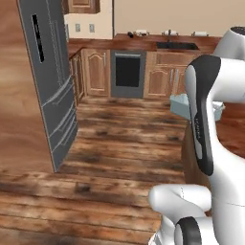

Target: Retrieve the tupperware and aluminum foil from the cabinet and place them on the dining counter near the plate with mushroom and sweet potato to prepare for storing leftovers.

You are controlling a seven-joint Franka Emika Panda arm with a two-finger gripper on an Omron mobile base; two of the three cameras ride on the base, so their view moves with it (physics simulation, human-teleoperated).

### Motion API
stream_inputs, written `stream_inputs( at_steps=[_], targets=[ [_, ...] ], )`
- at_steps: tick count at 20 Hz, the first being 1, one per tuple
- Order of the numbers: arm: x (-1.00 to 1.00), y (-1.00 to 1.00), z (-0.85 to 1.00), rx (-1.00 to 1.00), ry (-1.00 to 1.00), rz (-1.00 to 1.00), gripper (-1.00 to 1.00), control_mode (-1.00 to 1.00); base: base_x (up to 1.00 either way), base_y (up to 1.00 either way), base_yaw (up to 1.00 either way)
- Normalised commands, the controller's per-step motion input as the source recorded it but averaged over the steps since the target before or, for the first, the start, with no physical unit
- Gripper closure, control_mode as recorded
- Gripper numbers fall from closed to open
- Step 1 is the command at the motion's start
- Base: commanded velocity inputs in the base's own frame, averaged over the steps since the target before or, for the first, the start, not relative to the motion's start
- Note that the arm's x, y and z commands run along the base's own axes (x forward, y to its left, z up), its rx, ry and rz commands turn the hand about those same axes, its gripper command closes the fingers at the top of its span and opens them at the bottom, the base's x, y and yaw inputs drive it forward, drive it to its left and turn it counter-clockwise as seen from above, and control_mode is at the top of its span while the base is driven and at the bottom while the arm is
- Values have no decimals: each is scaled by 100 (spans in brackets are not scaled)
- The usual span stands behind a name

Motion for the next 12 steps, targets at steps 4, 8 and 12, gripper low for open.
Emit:
stream_inputs(
  at_steps=[4,8,12],
  targets=[
    [0,0,0,0,0,0,100,100,100,94,-34],
    [0,0,0,0,0,0,100,100,100,58,-35],
    [0,0,0,0,0,0,100,100,100,47,-34]
  ],
)
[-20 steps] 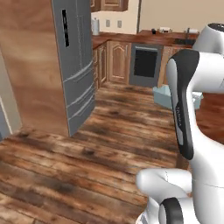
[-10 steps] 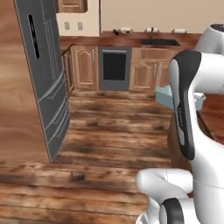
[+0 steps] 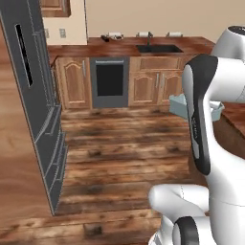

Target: Retrieve the tupperware and aluminum foil from the cabinet and place them on the dining counter near the plate with mushroom and sweet potato to prepare for storing leftovers.

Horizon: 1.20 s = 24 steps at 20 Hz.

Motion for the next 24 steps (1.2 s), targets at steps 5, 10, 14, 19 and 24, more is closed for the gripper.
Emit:
stream_inputs(
  at_steps=[5,10,14,19,24],
  targets=[
    [0,0,0,0,0,0,100,100,100,42,-34],
    [0,0,0,0,0,0,100,100,100,39,-34],
    [0,0,0,0,0,0,100,100,100,34,-31],
    [0,0,0,0,0,0,100,100,100,31,-29],
    [0,0,0,0,0,0,100,100,100,31,-31]
  ],
)
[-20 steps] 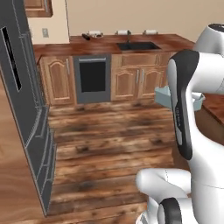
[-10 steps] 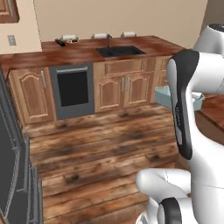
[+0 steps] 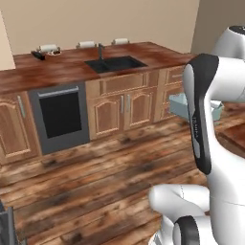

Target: Retrieve the tupperware and aluminum foil from the cabinet and place them on the dining counter near the plate with mushroom and sweet potato to prepare for storing leftovers.

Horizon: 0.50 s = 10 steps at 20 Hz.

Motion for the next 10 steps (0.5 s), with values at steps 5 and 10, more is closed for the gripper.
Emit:
stream_inputs(
  at_steps=[5,10],
  targets=[
    [0,0,0,0,0,0,100,100,100,30,-40],
    [0,0,0,0,0,0,100,100,100,29,-41]
  ],
)
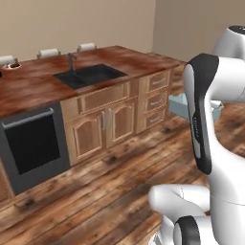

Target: Retrieve the tupperware and aluminum foil from the cabinet and place them on the dining counter near the plate with mushroom and sweet potato to prepare for storing leftovers.

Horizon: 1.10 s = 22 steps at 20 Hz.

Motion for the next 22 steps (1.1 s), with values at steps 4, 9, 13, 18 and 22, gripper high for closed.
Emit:
stream_inputs(
  at_steps=[4,9,13,18,22],
  targets=[
    [0,0,0,0,0,0,100,100,100,27,-39],
    [0,0,0,0,0,0,100,100,100,23,-39],
    [0,0,0,0,0,0,100,100,100,19,-39],
    [0,0,0,0,0,0,100,100,100,11,-41],
    [0,0,0,0,0,0,100,100,100,4,-44]
  ],
)
